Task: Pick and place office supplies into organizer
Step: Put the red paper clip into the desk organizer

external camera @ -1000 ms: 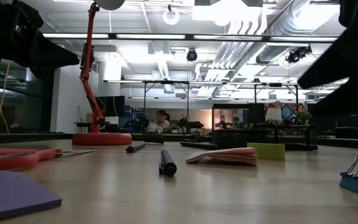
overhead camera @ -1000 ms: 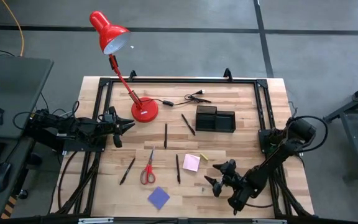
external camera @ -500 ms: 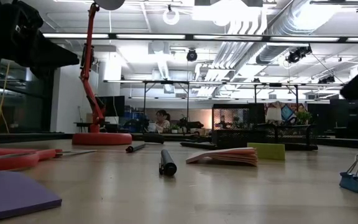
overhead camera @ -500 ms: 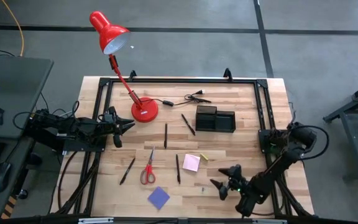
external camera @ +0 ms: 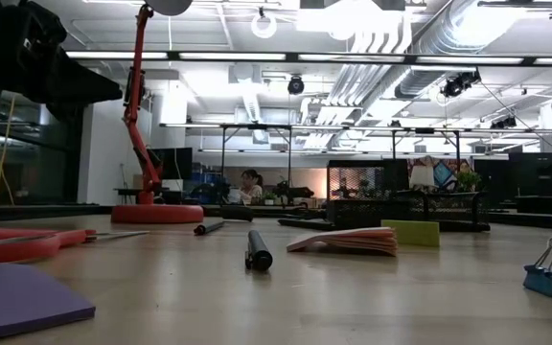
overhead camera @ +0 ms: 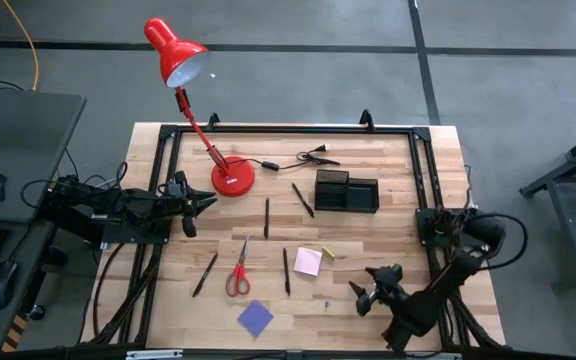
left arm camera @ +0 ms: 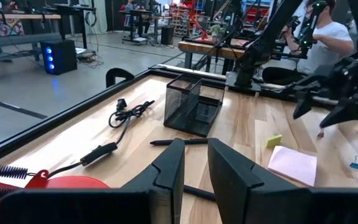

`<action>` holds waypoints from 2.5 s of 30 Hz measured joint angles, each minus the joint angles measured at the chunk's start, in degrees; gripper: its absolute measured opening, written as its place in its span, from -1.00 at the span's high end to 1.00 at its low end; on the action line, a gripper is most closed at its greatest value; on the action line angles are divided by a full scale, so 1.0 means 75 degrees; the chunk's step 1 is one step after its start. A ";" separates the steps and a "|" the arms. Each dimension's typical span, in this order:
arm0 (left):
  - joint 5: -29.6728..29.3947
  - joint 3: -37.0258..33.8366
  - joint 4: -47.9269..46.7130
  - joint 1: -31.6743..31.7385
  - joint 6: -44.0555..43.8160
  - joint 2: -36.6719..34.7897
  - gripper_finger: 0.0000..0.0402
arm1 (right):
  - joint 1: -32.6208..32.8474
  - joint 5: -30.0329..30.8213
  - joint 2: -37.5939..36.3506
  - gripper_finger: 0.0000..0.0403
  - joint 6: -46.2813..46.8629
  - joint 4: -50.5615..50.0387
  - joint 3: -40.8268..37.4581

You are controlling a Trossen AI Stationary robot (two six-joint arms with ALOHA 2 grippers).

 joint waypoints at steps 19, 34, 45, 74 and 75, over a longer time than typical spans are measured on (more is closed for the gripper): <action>0.0000 -0.0001 0.0006 0.0000 -0.0003 -0.0002 0.69 | 0.0578 0.0118 0.1149 -0.65 0.1755 -0.1611 0.1346; 0.0000 0.0002 0.0006 0.0000 0.0000 -0.0002 0.70 | 0.0788 0.0182 0.1765 -0.65 0.1761 -0.1148 0.1340; 0.0000 0.0001 0.0003 0.0000 -0.0001 -0.0002 0.70 | 0.0756 0.0141 0.1765 -0.41 0.1356 -0.0804 0.1340; 0.0000 0.0002 0.0003 0.0000 0.0000 -0.0002 0.70 | 0.0751 0.0057 0.1771 0.75 0.0959 -0.0547 0.1340; -0.0002 0.0000 0.0003 0.0000 -0.0002 -0.0002 0.70 | 0.0731 0.0059 0.1771 0.78 0.0953 -0.0544 0.1340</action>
